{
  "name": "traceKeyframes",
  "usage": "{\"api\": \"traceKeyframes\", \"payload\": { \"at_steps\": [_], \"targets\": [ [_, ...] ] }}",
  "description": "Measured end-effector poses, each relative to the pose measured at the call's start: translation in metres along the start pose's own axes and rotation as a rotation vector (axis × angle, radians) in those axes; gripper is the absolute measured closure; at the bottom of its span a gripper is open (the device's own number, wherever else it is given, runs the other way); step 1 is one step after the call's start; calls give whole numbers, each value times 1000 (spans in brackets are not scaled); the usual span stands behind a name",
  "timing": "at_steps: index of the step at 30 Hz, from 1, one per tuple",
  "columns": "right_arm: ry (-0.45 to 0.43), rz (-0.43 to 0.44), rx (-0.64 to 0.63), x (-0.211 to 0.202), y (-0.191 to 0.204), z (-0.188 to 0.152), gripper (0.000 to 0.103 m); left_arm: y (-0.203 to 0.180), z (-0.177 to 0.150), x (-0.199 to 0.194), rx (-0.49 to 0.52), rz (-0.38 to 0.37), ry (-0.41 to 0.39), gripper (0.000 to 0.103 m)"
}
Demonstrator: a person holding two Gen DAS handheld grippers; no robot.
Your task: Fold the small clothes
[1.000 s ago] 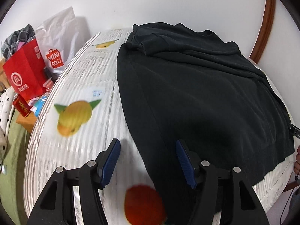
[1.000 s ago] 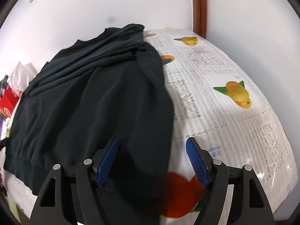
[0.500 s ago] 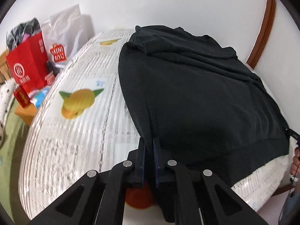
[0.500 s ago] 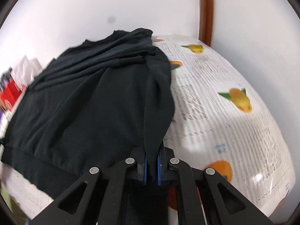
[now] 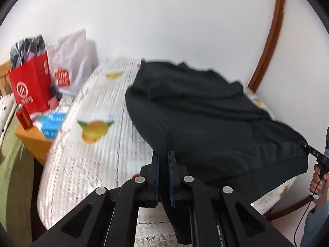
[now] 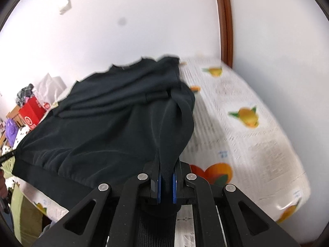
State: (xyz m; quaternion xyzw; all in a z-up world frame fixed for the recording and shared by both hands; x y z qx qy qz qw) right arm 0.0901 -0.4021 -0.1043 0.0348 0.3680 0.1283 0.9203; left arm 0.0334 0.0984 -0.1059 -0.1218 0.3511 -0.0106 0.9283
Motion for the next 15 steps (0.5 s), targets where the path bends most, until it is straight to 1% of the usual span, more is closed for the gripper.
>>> {"api": "traceKeyframes", "payload": {
  "at_steps": [4,7,12,15],
  "targets": [
    [-52,19,8,-25,-3,10,96,-5,19,-22,-4,-37,-70,95],
    [-90,20,20,-31,-5,22,96,-13,35,-24,17,-23,-114,95],
    [-119,22,45,-22,-8,53,96,-19,66,-15,30,-1,-155,95],
    [-136,24,51,-7,-9,82,96,-22,89,-3,36,39,-180,95]
  ]
}}
Point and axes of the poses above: each gripper's, at about its wrist camera, not at the fingertips, and x roughly the way its jaws point, y to its left, z to its top, the point moved 3 cm from there along x, roughly the way its jaws point, and after that the axes turned 3 degrees about -x, right-handed, at the moved point
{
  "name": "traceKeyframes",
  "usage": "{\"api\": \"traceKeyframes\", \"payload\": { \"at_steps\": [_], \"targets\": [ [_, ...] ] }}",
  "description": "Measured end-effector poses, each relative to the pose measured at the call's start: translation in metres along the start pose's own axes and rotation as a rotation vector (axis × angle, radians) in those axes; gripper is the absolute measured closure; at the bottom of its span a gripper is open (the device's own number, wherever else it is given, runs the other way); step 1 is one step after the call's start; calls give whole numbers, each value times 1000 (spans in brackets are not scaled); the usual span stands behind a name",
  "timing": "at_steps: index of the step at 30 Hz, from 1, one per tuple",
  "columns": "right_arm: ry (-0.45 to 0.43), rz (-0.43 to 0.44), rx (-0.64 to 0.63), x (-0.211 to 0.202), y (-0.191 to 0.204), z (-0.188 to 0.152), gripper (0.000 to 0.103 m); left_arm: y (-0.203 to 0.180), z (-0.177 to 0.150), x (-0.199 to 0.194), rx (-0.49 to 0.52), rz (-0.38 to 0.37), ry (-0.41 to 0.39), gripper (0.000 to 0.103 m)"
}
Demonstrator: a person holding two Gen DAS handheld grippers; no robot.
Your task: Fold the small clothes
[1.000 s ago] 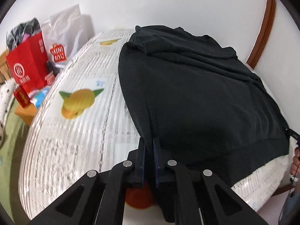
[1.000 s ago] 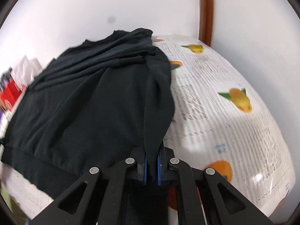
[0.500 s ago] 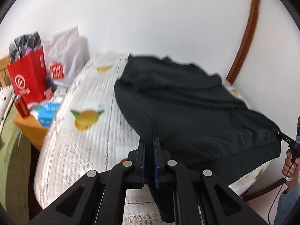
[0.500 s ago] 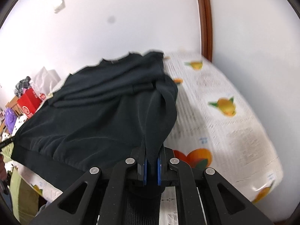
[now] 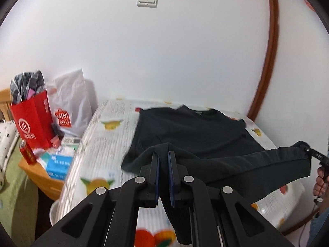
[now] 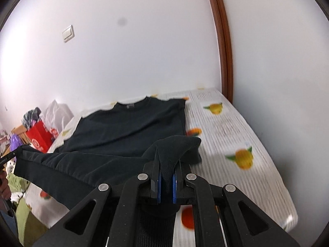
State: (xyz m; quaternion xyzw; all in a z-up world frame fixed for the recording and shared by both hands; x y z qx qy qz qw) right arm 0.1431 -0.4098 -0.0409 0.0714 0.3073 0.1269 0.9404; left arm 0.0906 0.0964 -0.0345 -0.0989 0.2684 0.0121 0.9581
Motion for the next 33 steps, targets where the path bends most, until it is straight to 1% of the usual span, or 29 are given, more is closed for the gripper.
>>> {"api": "traceKeyframes", "payload": {
  "at_steps": [3,5,8,10,13,19,22,27,30,33],
  "targets": [
    [-13,11,10,19,1,23,96,-4,18,22,15,44,-24,95],
    [-16,19,15,39,2,39,96,-6,27,43,24,91,-36,95],
    [-21,18,4,74,2,55,96,-8,37,75,53,134,-42,95],
    [-8,23,5,102,0,62,96,-8,40,101,59,161,-20,95],
    [29,8,8,142,-4,64,96,-5,41,136,53,172,20,95],
    [122,-4,39,210,-17,54,96,3,31,198,59,198,112,95],
    [169,-13,46,236,-22,44,96,8,24,217,51,210,148,95],
    [234,-47,35,264,-23,33,96,11,17,231,47,209,183,94],
    [254,-78,6,270,-20,30,95,11,16,234,47,215,195,93],
    [248,-101,-1,269,-18,29,94,10,16,233,55,225,196,91]
  ]
}}
Point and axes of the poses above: each gripper's, at about its wrist camera, not at the fingertips, and x roughly the way its jaws point, y to its left, z to its top, the point moved 3 cm from there along x, roughly the way its jaws point, and after that the axes turned 3 degrees about -x, right-handed, at the moved point
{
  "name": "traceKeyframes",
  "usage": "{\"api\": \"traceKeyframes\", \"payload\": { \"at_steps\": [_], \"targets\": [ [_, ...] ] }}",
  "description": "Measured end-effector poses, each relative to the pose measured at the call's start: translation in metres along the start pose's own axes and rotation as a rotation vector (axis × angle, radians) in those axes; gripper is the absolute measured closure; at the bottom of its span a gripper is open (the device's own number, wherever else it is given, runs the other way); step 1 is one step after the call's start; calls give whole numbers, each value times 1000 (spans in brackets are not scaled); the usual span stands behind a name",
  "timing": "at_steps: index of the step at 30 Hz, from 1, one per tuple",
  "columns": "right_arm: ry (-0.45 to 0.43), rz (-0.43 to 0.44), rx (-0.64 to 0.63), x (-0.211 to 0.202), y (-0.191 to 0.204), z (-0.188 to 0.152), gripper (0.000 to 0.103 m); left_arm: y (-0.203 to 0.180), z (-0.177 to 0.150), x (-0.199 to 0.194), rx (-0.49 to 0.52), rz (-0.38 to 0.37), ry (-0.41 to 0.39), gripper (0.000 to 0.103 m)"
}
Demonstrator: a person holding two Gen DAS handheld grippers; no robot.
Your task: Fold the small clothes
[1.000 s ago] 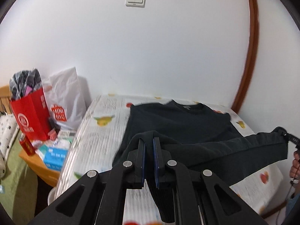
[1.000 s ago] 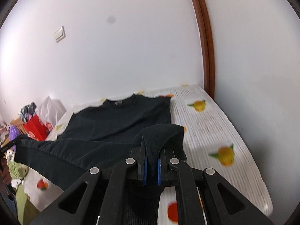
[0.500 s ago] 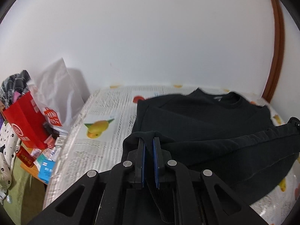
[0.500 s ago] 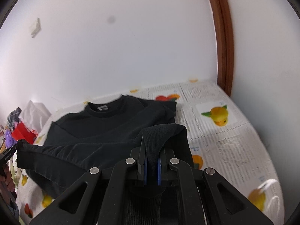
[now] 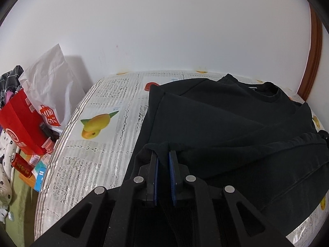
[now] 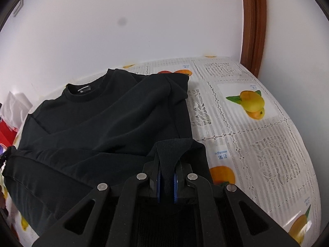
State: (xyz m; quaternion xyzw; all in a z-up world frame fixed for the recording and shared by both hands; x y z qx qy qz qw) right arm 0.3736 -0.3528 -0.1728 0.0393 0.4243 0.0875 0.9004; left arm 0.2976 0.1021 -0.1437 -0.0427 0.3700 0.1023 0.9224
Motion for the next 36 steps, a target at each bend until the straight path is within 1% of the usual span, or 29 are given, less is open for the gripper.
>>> {"api": "traceKeyframes", "payload": {
  "at_steps": [1,3,4,6,8,9,10,11,12,13,14,16,20,21,24,27,30,34,36],
  "targets": [
    [-6,1,3,-4,0,0,94,0,0,0,-1,1,2,91],
    [-9,1,6,-13,-1,-2,86,0,0,-1,-6,0,6,90],
    [-14,-2,4,-17,-1,-3,84,0,0,-2,-9,-2,5,90],
    [-31,-21,-12,-32,0,-5,71,0,0,-6,-12,-7,8,88],
    [-40,-27,-21,-48,-1,-10,64,3,-1,-12,-28,-23,17,85],
    [-49,-23,-24,-56,-3,-13,64,5,-1,-16,-41,-36,21,84],
    [-58,-27,-26,-67,-6,-18,63,10,-3,-23,-57,-63,20,79],
    [-66,-34,-25,-75,-10,-21,60,14,-5,-29,-66,-76,20,67],
    [-75,-46,-21,-84,-15,-26,57,18,-7,-34,-73,-81,23,59],
    [-75,-61,-12,-91,-19,-31,56,24,-11,-38,-80,-83,28,46],
    [-72,-70,2,-96,-25,-36,56,29,-18,-42,-88,-83,37,45],
    [-60,-59,30,-103,-34,-52,56,39,-34,-46,-100,-93,61,45],
    [-18,-68,62,-100,-46,-83,56,61,-62,-50,-143,-96,95,45],
    [-13,-66,76,-99,-48,-89,56,65,-67,-49,-157,-105,105,45],
    [-17,-47,129,-98,-54,-103,56,76,-83,-49,-204,-166,137,45],
    [-40,-9,188,-98,-56,-105,55,77,-92,-50,-210,-197,148,44],
    [-39,51,247,-94,-56,-99,52,73,-95,-47,-225,-231,168,35],
    [-22,61,266,-83,-51,-90,48,62,-91,-45,-238,-266,156,32],
    [-5,67,290,-74,-50,-88,46,59,-87,-41,-253,-269,153,31]
  ]
}}
Point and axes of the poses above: each gripper's, at about its wrist camera, not at the fingertips, and x roughly the way its jaws point, y to its left, z to its top, the point moved 3 cm from there along x, roughly the way its jaws point, and after that the axes turned 3 degrees about -x, right-handed, at the moved point
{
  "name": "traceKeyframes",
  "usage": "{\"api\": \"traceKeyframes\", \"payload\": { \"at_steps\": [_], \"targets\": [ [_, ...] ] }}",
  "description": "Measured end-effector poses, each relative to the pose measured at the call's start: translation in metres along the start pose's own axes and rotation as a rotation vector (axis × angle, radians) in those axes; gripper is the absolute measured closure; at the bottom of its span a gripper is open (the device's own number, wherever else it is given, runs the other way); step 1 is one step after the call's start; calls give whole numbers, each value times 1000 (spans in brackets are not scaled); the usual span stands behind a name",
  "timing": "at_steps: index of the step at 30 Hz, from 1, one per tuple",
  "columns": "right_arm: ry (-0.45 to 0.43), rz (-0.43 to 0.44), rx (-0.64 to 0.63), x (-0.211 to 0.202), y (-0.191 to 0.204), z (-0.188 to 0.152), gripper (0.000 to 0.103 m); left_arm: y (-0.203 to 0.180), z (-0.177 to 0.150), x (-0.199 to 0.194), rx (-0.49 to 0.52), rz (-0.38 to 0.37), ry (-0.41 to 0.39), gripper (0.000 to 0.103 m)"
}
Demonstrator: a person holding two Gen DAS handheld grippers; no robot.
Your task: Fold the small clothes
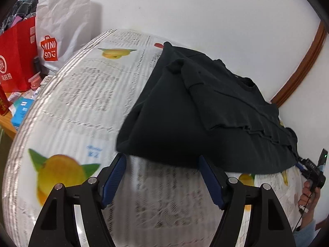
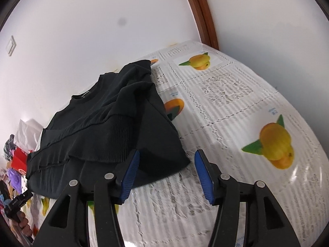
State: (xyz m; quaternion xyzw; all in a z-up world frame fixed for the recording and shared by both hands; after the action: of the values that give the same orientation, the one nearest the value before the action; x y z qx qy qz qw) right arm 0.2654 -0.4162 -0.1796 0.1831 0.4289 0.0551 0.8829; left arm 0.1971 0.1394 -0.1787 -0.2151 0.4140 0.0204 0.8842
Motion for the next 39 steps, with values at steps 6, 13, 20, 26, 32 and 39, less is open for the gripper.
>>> {"api": "traceKeyframes", "payload": {
  "at_steps": [6,13,20,26,32,39],
  "targets": [
    [31,4,62,20,-2,3,46,-7,13,14,-41,23,-29,31],
    [14,-18,-29,26,12,2,67,-19,13,19,13,81,-50,69],
    [10,-38,-61,25,13,0,69,-28,1,15,119,173,-89,86],
    [-17,-89,-109,24,21,-2,69,-23,2,15,96,154,-87,85],
    [-49,-169,-168,22,31,-6,68,-27,1,16,112,177,-87,84],
    [-54,-199,-168,21,31,-6,64,-24,2,16,101,171,-83,82]
  ]
}}
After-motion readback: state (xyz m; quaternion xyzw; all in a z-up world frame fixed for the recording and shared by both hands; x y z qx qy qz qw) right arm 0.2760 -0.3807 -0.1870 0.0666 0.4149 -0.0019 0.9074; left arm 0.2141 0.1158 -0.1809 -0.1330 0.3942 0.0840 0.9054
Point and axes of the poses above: each gripper's, at about its wrist camera, not at the fingertips, and x roughly the way its jaws point, y to its left, z to its top, the point moved 3 cm from there along x, roughly the way its jaws point, and after that the axes turned 3 degrees about -x, right-handed, at the moved point
